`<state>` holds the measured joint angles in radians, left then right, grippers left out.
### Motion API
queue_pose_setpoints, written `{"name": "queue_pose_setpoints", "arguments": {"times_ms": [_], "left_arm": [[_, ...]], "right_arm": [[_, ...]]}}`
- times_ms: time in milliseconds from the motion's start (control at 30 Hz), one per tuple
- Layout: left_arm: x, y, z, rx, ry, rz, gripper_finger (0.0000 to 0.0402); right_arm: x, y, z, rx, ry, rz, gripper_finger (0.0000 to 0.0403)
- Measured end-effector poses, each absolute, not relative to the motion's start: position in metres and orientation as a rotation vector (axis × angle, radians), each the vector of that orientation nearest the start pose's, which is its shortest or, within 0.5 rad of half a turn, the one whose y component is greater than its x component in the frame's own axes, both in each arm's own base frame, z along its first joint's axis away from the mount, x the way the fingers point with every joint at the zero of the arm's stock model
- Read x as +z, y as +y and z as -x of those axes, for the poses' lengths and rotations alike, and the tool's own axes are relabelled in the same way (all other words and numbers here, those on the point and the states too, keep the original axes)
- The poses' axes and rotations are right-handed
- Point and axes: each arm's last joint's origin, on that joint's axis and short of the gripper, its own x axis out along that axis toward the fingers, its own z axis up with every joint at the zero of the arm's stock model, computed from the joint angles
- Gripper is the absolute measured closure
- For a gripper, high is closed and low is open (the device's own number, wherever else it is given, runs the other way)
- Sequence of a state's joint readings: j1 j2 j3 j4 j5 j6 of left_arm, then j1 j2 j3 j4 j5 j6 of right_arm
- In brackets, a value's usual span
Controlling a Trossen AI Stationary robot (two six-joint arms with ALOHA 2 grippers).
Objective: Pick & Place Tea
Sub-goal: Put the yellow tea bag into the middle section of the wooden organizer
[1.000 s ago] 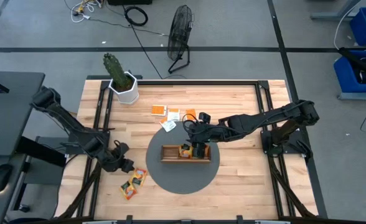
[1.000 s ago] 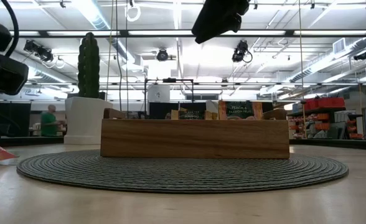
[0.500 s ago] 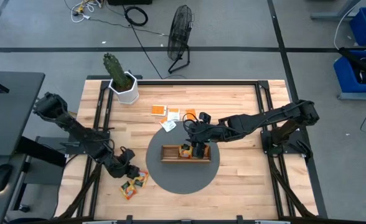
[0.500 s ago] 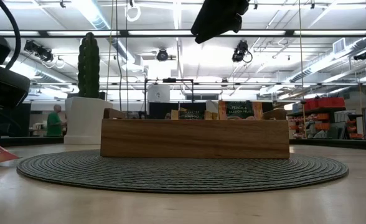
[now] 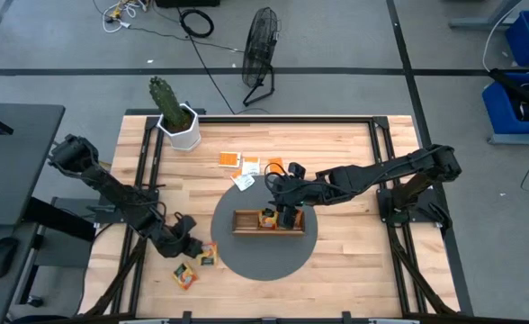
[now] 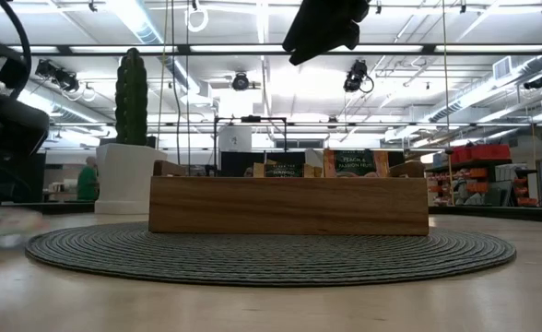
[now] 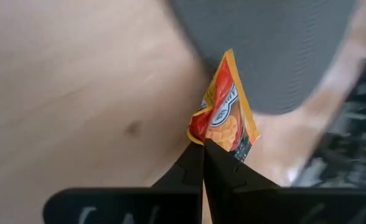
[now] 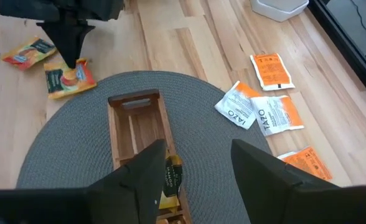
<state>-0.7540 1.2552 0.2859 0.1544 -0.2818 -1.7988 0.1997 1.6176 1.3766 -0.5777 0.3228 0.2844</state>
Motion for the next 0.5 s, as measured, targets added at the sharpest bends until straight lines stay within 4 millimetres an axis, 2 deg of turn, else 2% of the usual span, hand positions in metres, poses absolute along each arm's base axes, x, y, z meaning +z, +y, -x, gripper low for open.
{"name": "queue_pose_setpoints", "arguments": {"times_ms": [300, 500], "left_arm": [[0.134, -0.132, -0.157, 0.193, 0.622, 1.383, 0.04], [0.151, -0.133, -0.164, 0.162, 0.355, 1.476, 0.04]], "right_arm": [[0.299, 0.061, -0.347, -0.224, 0.736, -0.124, 0.0211], [0.303, 0.063, -0.349, -0.209, 0.69, -0.187, 0.0211]]}}
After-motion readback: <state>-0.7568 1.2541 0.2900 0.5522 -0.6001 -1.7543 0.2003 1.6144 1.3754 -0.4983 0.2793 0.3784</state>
